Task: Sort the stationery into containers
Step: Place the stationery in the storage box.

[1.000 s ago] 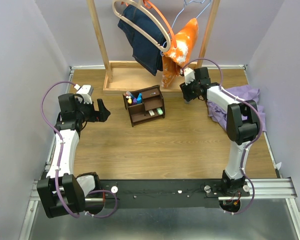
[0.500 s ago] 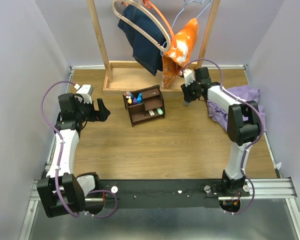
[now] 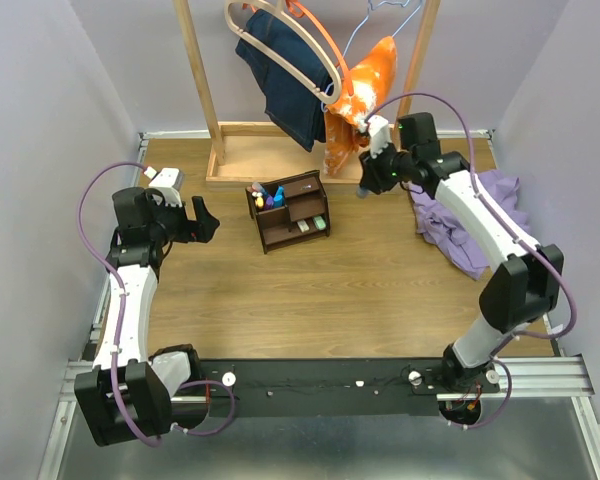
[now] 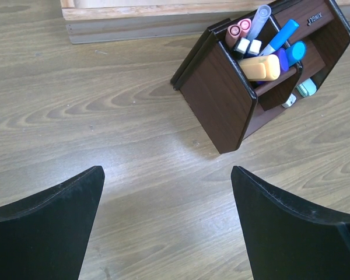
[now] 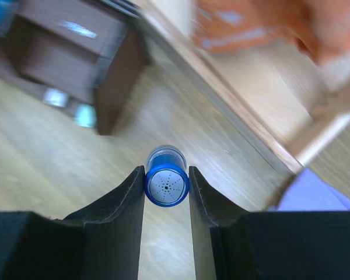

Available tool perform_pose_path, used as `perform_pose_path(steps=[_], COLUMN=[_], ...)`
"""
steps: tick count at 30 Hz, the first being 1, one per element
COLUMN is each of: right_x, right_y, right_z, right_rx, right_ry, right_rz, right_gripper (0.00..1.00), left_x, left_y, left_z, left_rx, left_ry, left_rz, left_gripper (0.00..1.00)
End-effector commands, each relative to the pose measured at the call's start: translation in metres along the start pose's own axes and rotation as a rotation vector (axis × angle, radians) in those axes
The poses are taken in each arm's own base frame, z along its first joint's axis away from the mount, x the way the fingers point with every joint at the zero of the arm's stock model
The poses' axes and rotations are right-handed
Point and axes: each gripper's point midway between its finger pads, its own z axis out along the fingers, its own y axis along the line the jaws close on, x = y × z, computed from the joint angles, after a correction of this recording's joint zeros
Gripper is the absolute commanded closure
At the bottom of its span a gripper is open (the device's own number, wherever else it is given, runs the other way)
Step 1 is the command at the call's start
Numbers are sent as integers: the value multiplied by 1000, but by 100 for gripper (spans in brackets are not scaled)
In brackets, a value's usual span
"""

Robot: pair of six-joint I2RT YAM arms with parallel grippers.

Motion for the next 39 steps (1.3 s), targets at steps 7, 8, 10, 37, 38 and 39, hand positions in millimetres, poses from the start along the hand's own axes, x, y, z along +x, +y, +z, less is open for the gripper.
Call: perform_pose_path(steps=[7,8,10,37,38,39], right_x=[-49,-48,-58,-57,-54,-56], right_y=[94,98,101,132,131,132], right_z=[-9,-1,4,93,95,97], right_rx=[-141,-150,-142,-106,-105,-103], right_ry=[-67,-57,-71,6,11,7], right_rz=[-147,-155,-170,-299,-296,-297], right_gripper=[67,68,68,66,67,65], left_x=[-21,-22,-21,-9,-10,-9], left_y=[-9,-9,-10,-15,-15,-15], left_z=[-15,-15,-17,-20,-20,-20], left_rx=[6,6,4,12,12,12], left_ry=[-63,-67,-68,-87,-90,-87], left_rz=[33,36,37,4,6,4], left_gripper=[1,1,1,1,1,1])
